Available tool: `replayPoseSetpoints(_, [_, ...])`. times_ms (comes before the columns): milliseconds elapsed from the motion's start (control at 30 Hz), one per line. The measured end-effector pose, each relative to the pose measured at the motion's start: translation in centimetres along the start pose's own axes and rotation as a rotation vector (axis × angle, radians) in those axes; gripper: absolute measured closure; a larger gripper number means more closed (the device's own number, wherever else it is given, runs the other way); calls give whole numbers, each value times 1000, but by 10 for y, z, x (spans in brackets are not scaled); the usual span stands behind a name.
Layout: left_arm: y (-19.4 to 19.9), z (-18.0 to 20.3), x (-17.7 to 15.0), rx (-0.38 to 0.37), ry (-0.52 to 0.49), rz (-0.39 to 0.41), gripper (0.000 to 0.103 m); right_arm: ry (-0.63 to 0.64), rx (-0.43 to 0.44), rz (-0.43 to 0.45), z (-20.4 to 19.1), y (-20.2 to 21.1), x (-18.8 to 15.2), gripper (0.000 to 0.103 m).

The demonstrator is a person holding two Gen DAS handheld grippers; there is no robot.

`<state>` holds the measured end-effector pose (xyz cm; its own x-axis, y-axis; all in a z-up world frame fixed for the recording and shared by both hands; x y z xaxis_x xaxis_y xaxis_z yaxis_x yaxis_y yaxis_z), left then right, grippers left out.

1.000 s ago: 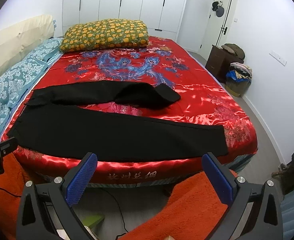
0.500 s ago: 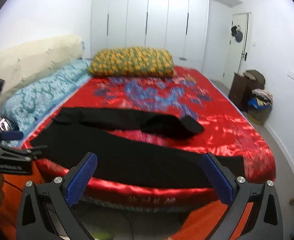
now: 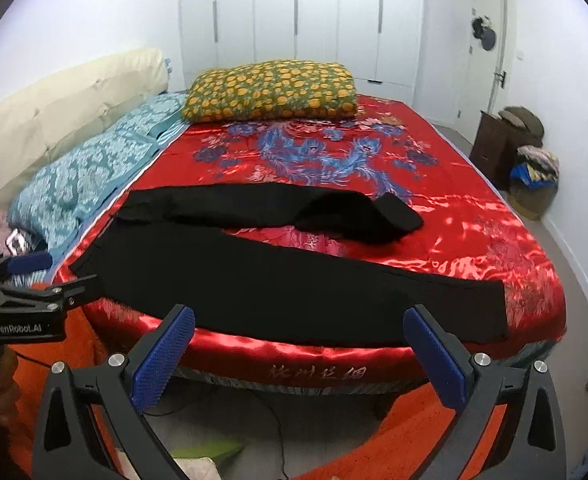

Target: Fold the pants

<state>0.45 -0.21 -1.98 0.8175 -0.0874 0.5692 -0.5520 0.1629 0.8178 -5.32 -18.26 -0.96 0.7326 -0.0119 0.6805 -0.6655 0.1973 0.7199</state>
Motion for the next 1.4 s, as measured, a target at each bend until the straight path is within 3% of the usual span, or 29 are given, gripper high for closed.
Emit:
replayPoseSetpoints(333, [-3, 0, -1, 37, -18, -8, 1, -33, 23, -75, 0, -12, -5, 0])
replayPoseSetpoints(833, [-2, -5, 5, 59, -25, 29, 1, -42, 42, -21, -1, -10, -1, 0])
replayPoseSetpoints(933, [0, -2, 16, 86, -54, 71, 1, -46, 108, 9, 2, -11, 4, 0])
replayPoseSetpoints(1067, [5, 2, 29, 61, -60, 113, 1, -77, 186, 4, 0, -19, 5, 0])
replayPoseSetpoints(1167, [4, 5, 32, 52, -61, 121, 1, -49, 162, 35, -4, -18, 3, 0])
replayPoseSetpoints(1300, [-8, 6, 31, 58, -72, 89, 1, 32, 85, -49, -3, -34, 2, 0])
replayPoseSetpoints(1400, [-15, 6, 34, 63, -74, 76, 1, 44, 67, -31, 13, -41, 9, 0])
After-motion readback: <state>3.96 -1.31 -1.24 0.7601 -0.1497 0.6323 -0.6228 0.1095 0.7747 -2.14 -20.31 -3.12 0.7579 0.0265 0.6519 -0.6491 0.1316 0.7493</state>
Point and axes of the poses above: each gripper's, at about its wrist camera, not at the fingertips, and y roughly against the way its jaws point, z to its right, x to its top, the point moved 1 cm from there along -y, roughly the way its jaws point, and after that the axes turned 4 degrees about -x, right-handed, at the moved point
